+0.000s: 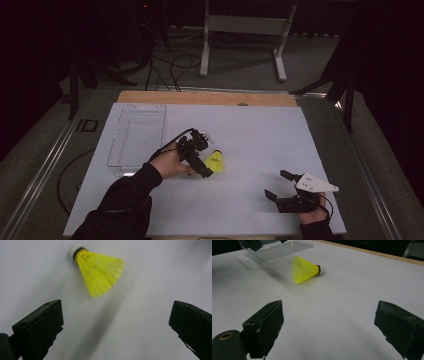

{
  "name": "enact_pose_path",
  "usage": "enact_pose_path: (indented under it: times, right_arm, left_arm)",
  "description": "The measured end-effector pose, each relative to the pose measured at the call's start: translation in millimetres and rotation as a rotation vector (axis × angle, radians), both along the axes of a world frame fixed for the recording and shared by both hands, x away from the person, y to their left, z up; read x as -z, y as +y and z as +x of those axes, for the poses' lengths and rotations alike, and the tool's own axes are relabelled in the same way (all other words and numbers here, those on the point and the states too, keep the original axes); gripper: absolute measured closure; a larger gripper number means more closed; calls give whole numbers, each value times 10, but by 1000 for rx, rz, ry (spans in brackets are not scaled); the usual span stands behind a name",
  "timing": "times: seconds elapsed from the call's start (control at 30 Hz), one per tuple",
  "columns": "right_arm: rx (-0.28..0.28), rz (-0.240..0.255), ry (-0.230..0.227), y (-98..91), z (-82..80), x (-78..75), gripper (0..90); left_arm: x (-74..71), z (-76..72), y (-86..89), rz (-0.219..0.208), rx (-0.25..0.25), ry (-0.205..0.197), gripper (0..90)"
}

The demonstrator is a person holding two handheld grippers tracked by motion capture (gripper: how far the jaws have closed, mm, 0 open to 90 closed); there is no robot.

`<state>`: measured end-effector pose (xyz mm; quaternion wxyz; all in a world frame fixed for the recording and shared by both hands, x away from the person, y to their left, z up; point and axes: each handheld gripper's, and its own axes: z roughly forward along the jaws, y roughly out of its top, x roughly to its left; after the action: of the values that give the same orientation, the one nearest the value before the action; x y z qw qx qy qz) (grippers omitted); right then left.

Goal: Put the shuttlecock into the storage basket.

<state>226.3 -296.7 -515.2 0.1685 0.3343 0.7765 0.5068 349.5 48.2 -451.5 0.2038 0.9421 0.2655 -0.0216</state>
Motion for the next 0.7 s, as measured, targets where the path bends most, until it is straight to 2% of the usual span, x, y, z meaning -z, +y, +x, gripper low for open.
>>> enact_pose_path:
  times: [0.07, 0.13, 0.27, 0.5, 0.57, 0.6, 0.7]
  right_arm:
    - [0, 0, 2, 4, -2, -3, 86]
    - [-1, 0, 1, 4, -2, -3, 86]
    - [-3, 1, 2, 4, 1, 0, 86]
    - [-6, 6, 12, 10, 3, 4, 86]
    - [-9, 4, 11, 8, 8, 6, 86]
    - [-10, 4, 11, 10, 9, 8, 86]
    - [-12, 3, 11, 14, 10, 9, 86]
  left_arm:
    - [26, 24, -6, -23, -25, -11, 4]
    - [56, 45, -19, -29, -55, -28, 18]
    - [129, 80, -44, -6, -86, -33, 49]
    - [233, 135, -53, -9, -151, -41, 146]
    - [248, 138, -62, -11, -153, -35, 163]
    - [293, 145, -93, 10, -158, -36, 163]
    - [339, 149, -130, 31, -169, -47, 201]
